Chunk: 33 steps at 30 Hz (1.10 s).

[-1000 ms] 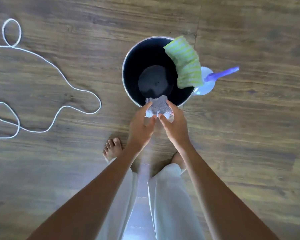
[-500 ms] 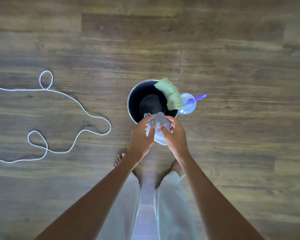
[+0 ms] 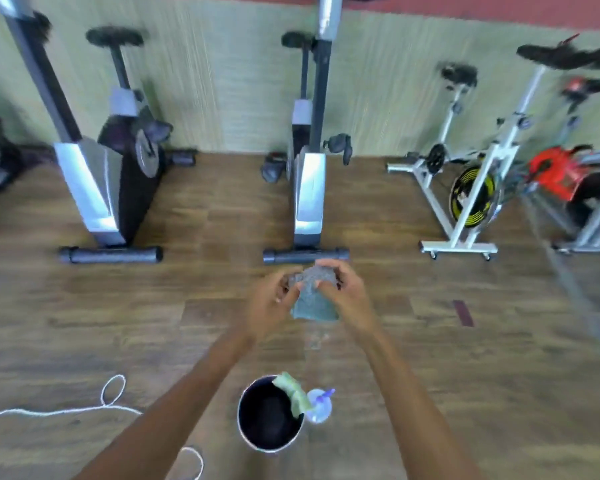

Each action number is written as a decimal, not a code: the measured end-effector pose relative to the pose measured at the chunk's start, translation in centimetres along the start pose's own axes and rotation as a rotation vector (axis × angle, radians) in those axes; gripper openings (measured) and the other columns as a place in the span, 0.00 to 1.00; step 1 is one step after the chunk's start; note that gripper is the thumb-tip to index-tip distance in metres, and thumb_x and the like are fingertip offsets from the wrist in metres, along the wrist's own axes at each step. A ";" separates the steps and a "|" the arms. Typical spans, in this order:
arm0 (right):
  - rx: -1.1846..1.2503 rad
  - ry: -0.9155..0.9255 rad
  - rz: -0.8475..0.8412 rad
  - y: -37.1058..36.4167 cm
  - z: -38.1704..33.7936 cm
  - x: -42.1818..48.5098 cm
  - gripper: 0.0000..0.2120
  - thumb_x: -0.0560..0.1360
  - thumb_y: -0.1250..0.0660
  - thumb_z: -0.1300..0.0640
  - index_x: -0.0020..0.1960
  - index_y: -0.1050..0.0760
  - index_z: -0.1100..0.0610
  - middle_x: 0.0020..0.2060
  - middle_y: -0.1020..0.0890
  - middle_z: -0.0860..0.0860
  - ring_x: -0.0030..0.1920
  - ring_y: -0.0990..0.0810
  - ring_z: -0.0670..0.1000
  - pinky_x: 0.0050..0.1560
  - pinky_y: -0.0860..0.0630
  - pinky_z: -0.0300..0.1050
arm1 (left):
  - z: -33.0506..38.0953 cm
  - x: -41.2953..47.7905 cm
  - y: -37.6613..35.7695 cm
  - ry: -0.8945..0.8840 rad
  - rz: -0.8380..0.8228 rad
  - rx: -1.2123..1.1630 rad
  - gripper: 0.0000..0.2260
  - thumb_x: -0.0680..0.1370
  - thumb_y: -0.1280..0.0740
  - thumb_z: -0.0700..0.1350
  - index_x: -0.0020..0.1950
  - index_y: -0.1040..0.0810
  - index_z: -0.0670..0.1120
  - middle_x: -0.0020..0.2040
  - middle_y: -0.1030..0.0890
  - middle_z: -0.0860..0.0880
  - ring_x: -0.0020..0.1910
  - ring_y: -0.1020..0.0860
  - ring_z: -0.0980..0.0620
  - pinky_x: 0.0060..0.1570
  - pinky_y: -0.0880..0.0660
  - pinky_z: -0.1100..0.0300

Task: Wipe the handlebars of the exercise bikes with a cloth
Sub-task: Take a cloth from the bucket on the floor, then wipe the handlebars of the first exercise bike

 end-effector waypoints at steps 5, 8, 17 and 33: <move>0.003 0.148 0.056 4.0 -8.9 -3.0 0.14 0.75 0.31 0.68 0.53 0.24 0.50 0.54 0.20 0.48 0.49 0.19 0.40 0.51 0.22 0.39 | 9.7 0.2 3.8 -0.216 0.064 0.067 0.09 0.80 0.33 0.44 0.60 0.21 0.46 0.41 0.17 0.47 0.38 0.22 0.62 0.39 0.28 0.72; -0.039 0.158 0.123 6.5 -10.0 -4.6 0.16 0.75 0.32 0.69 0.54 0.23 0.49 0.55 0.20 0.48 0.51 0.20 0.42 0.50 0.23 0.38 | 11.0 0.5 3.9 -0.202 0.013 0.087 0.08 0.80 0.35 0.44 0.58 0.20 0.49 0.43 0.17 0.46 0.41 0.20 0.51 0.43 0.26 0.66; -0.077 0.046 0.384 14.7 -6.4 -9.0 0.16 0.76 0.34 0.70 0.54 0.24 0.50 0.60 0.22 0.48 0.55 0.22 0.46 0.45 0.25 0.32 | 11.3 0.8 -1.9 -0.193 -0.212 0.196 0.05 0.81 0.37 0.50 0.55 0.23 0.56 0.43 0.22 0.62 0.42 0.24 0.64 0.42 0.30 0.67; -0.213 0.002 0.467 40.4 -4.6 -5.0 0.17 0.76 0.35 0.69 0.50 0.24 0.46 0.51 0.22 0.46 0.48 0.23 0.46 0.43 0.25 0.39 | 18.0 10.9 -23.2 -0.124 -0.254 0.196 0.07 0.81 0.37 0.51 0.55 0.22 0.54 0.47 0.20 0.56 0.47 0.22 0.58 0.45 0.29 0.64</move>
Point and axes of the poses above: each hand's wrist, its own x-axis towards the middle knuckle, its own y-axis out of the back of the hand, z = x × y, the point moved 3 cm from there along x, towards the middle knuckle
